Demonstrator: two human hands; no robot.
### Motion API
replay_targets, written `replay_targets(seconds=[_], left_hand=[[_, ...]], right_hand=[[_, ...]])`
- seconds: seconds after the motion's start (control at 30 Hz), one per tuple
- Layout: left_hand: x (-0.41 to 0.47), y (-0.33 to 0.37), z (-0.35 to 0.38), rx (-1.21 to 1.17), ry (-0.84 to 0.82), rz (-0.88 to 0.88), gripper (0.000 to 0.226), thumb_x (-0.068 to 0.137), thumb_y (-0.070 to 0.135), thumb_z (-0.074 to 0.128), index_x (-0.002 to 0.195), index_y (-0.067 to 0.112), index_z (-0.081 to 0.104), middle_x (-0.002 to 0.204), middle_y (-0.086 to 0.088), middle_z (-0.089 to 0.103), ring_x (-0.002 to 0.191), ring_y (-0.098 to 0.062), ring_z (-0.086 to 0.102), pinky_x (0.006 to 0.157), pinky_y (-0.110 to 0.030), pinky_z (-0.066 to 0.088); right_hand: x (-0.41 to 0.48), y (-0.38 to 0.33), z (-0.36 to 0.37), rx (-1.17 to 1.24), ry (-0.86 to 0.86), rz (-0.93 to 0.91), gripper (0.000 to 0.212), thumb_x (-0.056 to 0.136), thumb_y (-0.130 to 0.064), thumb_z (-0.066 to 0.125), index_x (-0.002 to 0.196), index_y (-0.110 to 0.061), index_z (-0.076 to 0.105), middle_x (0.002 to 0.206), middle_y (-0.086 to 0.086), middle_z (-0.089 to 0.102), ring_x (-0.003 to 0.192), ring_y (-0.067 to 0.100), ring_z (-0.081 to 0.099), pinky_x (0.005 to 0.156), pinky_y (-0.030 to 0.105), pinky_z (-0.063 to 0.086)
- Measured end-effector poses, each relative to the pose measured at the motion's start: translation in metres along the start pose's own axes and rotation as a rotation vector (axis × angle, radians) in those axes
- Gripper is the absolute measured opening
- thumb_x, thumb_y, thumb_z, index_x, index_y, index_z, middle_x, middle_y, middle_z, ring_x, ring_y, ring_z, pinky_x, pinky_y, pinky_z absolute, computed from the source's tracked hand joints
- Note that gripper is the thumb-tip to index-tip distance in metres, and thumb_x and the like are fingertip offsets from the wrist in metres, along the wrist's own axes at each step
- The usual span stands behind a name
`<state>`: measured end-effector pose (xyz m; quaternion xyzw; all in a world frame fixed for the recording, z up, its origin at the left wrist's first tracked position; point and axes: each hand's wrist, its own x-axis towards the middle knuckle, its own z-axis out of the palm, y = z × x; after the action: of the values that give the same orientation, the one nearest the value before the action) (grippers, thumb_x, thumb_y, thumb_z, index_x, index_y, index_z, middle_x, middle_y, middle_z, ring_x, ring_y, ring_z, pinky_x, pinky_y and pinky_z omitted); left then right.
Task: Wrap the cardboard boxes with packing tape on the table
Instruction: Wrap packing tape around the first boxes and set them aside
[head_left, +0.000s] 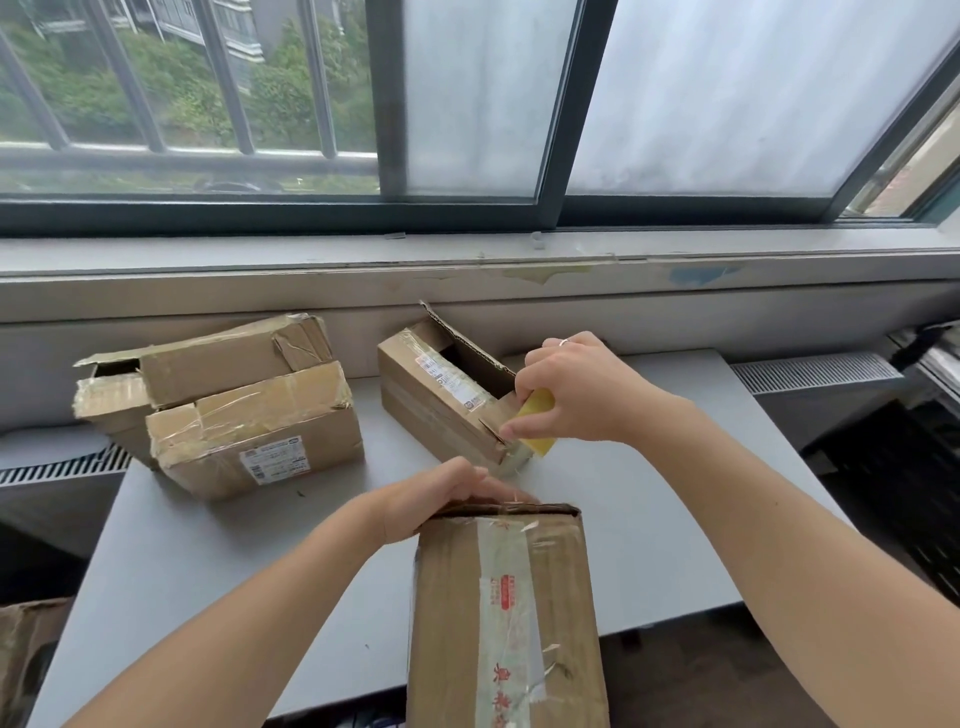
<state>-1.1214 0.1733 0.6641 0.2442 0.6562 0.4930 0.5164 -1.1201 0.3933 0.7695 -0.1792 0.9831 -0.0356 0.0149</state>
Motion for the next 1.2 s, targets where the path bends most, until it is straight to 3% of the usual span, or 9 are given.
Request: replay_targets(seconds=[0.1,0.17,0.23,0.37,0.67,0.83,1.03,1.2], left_hand=[[-0.012,-0.001,-0.002,0.209,-0.075,0.012,0.041,0.098,0.042,0.046,0.136,0.048,0.060,0.138,0.025,0.062,0.130,0.002,0.054,0.111,-0.023,0.040],[-0.016,0.000,0.000,0.322,-0.066,0.040,0.048,0.099,0.036,0.067,0.143,0.048,0.054,0.137,0.022,0.062,0.127,0.001,0.057,0.109,-0.024,0.045],[-0.017,-0.001,0.004,0.328,-0.018,0.044,0.054,0.096,0.031,0.074,0.144,0.047,0.054,0.133,0.020,0.065,0.123,-0.002,0.061,0.108,-0.030,0.048],[-0.015,0.002,0.009,0.330,0.001,0.056,0.053,0.094,0.031,0.074,0.141,0.050,0.056,0.128,0.017,0.069,0.121,-0.007,0.064,0.109,-0.040,0.050],[-0.022,0.000,0.011,0.278,-0.048,0.074,0.050,0.101,0.024,0.065,0.146,0.043,0.054,0.132,0.008,0.069,0.123,-0.013,0.064,0.110,-0.041,0.049],[-0.018,-0.006,0.017,0.231,-0.009,0.094,0.043,0.098,0.037,0.066,0.140,0.046,0.060,0.131,0.009,0.070,0.123,-0.015,0.065,0.112,-0.045,0.047],[-0.017,-0.008,0.020,0.167,0.008,0.079,0.038,0.100,0.034,0.064,0.139,0.035,0.061,0.127,0.007,0.071,0.121,-0.015,0.065,0.109,-0.039,0.049],[-0.016,-0.014,0.022,0.078,0.071,0.025,0.053,0.087,0.038,0.071,0.132,0.017,0.050,0.112,0.008,0.074,0.110,-0.010,0.068,0.107,-0.043,0.050]], right_hand=[[-0.007,0.000,-0.003,0.045,-0.001,0.021,0.039,0.080,-0.073,0.067,0.075,-0.036,0.057,0.081,-0.015,0.054,0.089,0.007,0.045,0.094,0.036,0.033],[-0.009,-0.003,-0.006,0.039,0.008,0.008,0.038,0.080,-0.071,0.068,0.075,-0.036,0.055,0.077,-0.018,0.050,0.088,0.007,0.044,0.095,0.036,0.033],[-0.008,-0.008,-0.012,0.016,0.018,-0.023,0.038,0.081,-0.071,0.067,0.075,-0.036,0.056,0.075,-0.020,0.047,0.088,0.006,0.044,0.096,0.034,0.030],[-0.004,-0.018,-0.024,-0.047,0.039,-0.107,0.038,0.079,-0.071,0.069,0.071,-0.037,0.054,0.072,-0.020,0.045,0.085,0.004,0.041,0.095,0.033,0.030],[-0.002,-0.023,-0.028,-0.065,0.054,-0.159,0.037,0.078,-0.067,0.072,0.070,-0.036,0.055,0.070,-0.022,0.043,0.080,0.004,0.038,0.094,0.033,0.030],[0.006,-0.024,-0.020,-0.082,0.024,-0.157,0.038,0.080,-0.069,0.069,0.072,-0.036,0.054,0.076,-0.018,0.049,0.087,0.005,0.044,0.096,0.034,0.030],[0.020,-0.017,0.005,-0.111,-0.080,-0.119,0.039,0.081,-0.072,0.066,0.077,-0.035,0.055,0.087,-0.016,0.056,0.093,0.009,0.049,0.095,0.037,0.032],[0.025,-0.006,0.044,-0.060,-0.198,-0.035,0.047,0.079,-0.076,0.064,0.084,-0.029,0.063,0.090,-0.008,0.063,0.095,0.017,0.056,0.089,0.037,0.032]])
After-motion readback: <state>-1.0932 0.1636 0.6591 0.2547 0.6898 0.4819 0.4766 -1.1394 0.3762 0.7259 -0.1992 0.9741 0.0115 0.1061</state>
